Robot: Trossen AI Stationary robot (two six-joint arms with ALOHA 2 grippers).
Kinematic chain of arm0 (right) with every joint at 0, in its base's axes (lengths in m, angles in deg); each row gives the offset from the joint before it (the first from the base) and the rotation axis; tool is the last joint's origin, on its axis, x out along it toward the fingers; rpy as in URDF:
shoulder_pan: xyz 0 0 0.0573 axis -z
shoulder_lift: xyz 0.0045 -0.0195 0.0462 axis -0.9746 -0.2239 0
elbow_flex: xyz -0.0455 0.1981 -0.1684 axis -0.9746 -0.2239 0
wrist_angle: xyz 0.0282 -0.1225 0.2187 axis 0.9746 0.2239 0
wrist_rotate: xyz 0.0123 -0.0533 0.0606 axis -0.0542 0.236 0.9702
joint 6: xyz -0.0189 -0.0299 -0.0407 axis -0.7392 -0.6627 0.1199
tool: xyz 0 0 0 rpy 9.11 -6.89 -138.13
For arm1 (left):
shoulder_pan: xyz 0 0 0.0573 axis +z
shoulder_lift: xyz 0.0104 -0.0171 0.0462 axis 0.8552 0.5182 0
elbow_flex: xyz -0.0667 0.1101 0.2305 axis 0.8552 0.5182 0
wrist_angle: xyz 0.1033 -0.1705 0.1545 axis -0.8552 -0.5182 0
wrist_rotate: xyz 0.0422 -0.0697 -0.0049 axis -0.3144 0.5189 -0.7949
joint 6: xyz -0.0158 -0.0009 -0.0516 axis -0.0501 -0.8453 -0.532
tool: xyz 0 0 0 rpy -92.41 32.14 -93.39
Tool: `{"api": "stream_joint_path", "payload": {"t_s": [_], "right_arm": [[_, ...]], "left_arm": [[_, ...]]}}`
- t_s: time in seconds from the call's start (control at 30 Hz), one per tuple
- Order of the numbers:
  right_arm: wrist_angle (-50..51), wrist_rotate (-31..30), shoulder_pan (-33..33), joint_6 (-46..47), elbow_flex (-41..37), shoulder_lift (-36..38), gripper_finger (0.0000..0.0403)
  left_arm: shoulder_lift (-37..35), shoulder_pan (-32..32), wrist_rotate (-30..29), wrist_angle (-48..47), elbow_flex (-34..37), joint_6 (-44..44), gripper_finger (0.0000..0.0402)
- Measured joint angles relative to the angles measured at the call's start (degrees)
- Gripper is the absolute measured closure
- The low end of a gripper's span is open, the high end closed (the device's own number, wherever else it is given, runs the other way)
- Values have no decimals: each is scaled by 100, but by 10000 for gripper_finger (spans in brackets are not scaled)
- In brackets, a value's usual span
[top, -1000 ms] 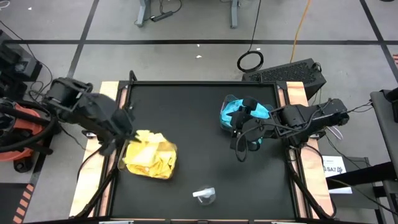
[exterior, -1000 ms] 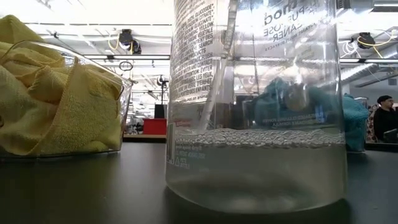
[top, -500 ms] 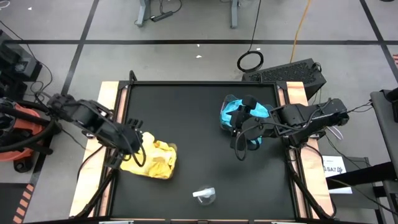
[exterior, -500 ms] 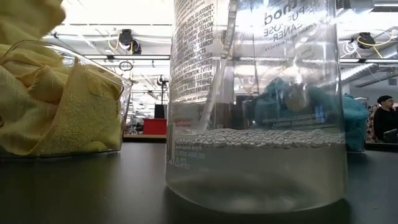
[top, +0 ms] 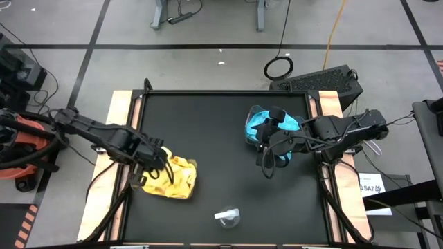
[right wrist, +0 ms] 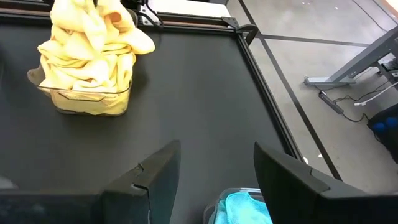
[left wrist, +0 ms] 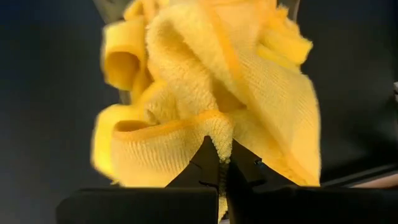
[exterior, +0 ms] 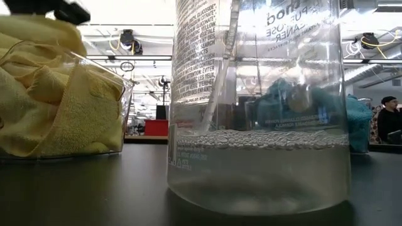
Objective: Sort microfiber towel by color & place in baskets
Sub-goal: Put the yellow microfiber towel into the bottom transparent bin
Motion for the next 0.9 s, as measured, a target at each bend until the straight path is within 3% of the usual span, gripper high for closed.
{"api": "stream_joint_path", "payload": {"t_s": [0.2, 0.6, 0.9], "right_arm": [[0, 1, 2, 85, -2, 0, 206], [2, 4, 2, 133, -2, 0, 206], [2, 7, 2, 131, -2, 0, 206]], "left_arm": [[15, 45, 498, 1100, 1063, -52, 396], [13, 68, 585, 2919, 2847, -488, 390], [44, 366, 705, 3299, 3034, -763, 387]]}}
